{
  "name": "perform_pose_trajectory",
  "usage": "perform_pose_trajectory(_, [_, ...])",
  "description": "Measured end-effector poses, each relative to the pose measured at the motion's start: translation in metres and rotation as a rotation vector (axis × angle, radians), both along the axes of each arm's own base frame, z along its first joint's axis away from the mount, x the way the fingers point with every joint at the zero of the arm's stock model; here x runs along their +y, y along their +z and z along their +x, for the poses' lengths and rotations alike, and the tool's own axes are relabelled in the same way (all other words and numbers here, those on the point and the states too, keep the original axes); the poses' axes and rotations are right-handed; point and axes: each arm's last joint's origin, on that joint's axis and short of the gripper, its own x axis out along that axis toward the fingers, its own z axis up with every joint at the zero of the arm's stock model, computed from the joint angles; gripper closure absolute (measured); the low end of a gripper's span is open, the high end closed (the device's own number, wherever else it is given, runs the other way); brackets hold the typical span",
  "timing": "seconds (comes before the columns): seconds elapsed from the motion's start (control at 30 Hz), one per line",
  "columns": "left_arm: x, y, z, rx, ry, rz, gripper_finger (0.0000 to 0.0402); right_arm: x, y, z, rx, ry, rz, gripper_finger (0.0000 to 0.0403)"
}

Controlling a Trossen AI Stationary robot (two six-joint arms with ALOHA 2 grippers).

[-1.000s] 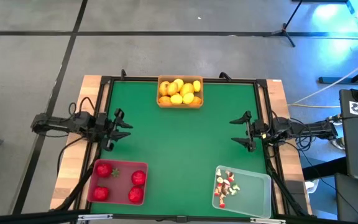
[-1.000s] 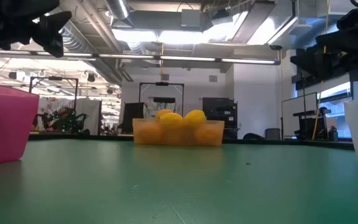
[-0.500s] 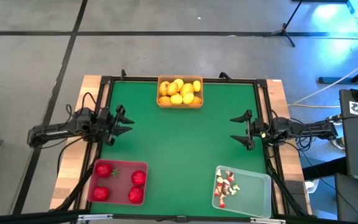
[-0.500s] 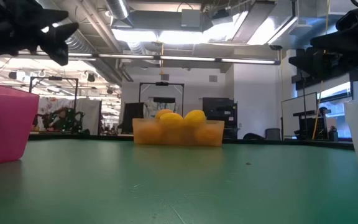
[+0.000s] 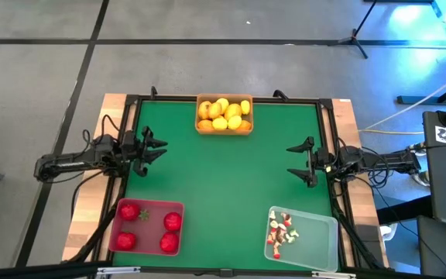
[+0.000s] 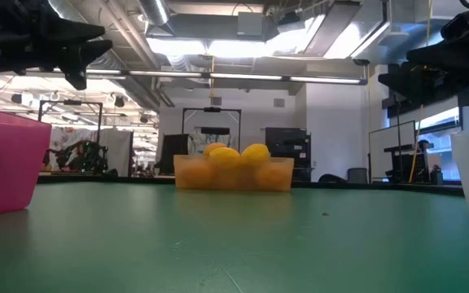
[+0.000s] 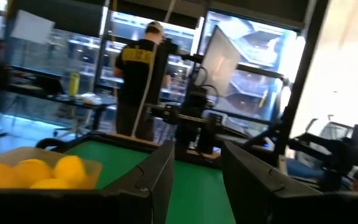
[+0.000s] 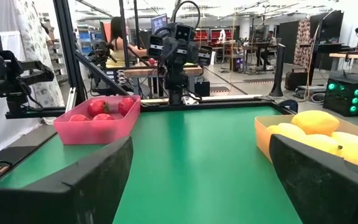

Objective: Sort produce into baskets
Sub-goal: Return to Home Position

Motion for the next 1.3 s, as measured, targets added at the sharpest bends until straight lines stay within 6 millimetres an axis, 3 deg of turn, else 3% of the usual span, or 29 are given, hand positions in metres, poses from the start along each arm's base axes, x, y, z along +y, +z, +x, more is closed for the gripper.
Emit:
perform_pose_trajectory(0.47, [-0.008, 0.001, 0.0, -0.007, 0.02, 0.091, 0.0272, 0.001, 0.011, -0.001, -0.114, 0.052, 0.06, 0.0029])
perform_pose_trajectory(0.87, [-0.011, 0.0, 0.001, 0.006, 0.005, 0.105, 0.0272, 0.001, 0.002, 0.0, -0.022, 0.046, 0.022, 0.0029])
perform_pose_trajectory(1.3, [-0.011, -0.006, 0.002, 0.059, -0.032, -0.066, 0.0272, 0.005, 0.002, 0.0, -0.024, 0.174, 0.002, 0.0029])
